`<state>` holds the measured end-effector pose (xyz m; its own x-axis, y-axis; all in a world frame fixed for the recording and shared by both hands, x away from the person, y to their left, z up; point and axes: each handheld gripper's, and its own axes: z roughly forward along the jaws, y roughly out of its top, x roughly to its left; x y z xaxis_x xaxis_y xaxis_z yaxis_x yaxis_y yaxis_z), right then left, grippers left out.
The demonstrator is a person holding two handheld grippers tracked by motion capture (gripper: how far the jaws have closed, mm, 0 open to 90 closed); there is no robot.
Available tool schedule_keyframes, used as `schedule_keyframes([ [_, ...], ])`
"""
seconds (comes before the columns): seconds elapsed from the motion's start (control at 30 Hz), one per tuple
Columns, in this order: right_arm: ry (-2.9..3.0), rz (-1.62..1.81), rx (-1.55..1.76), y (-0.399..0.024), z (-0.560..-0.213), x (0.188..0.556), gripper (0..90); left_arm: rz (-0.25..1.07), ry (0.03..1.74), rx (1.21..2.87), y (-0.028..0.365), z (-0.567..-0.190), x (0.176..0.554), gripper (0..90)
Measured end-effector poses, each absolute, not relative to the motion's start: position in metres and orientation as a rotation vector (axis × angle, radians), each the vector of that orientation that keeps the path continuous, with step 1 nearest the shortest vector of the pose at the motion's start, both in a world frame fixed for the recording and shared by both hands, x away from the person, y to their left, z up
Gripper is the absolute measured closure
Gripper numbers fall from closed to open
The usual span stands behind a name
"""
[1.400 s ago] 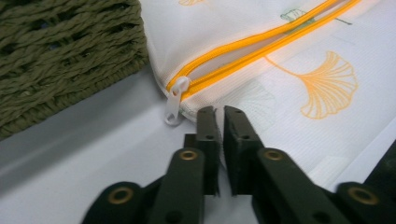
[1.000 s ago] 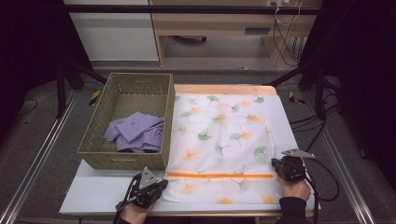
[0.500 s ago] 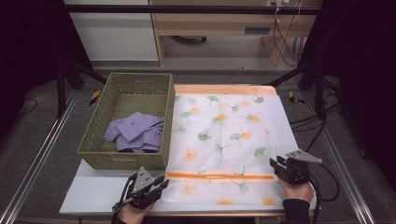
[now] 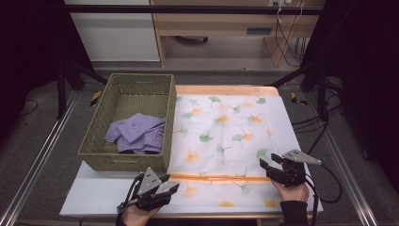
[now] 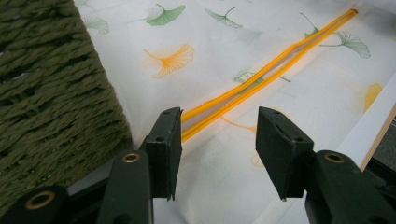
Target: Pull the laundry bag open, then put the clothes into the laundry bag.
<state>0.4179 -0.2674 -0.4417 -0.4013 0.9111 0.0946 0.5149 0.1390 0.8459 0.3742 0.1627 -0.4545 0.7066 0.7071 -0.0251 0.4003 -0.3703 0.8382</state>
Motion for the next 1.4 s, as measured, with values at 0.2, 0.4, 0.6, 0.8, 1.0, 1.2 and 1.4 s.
schedule_keyframes([
  [0.2,1.973,1.229,1.329,-0.255,-0.435,0.417,35.5,0.425,0.826,2.02,0.154,-0.45,0.381,45.6],
  [0.4,1.999,1.234,1.303,-0.241,-0.435,0.417,31.8,0.414,0.797,2.042,0.137,-0.45,0.386,44.2],
  [0.6,2.022,1.227,1.291,-0.232,-0.437,0.419,30.7,0.392,0.778,2.052,0.122,-0.448,0.395,42.8],
  [0.8,2.053,1.219,1.288,-0.222,-0.44,0.421,31.2,0.37,0.745,2.086,0.105,-0.451,0.401,43.4],
  [1.0,2.09,1.215,1.277,-0.213,-0.444,0.423,32.6,0.327,0.715,2.125,0.091,-0.46,0.404,51.8],
  [1.2,2.133,1.204,1.259,-0.202,-0.447,0.424,34.7,0.315,0.679,2.172,0.084,-0.469,0.404,65.5],
  [1.4,2.184,1.202,1.233,-0.189,-0.452,0.426,38.9,0.283,0.673,2.179,0.082,-0.473,0.405,76.5],
])
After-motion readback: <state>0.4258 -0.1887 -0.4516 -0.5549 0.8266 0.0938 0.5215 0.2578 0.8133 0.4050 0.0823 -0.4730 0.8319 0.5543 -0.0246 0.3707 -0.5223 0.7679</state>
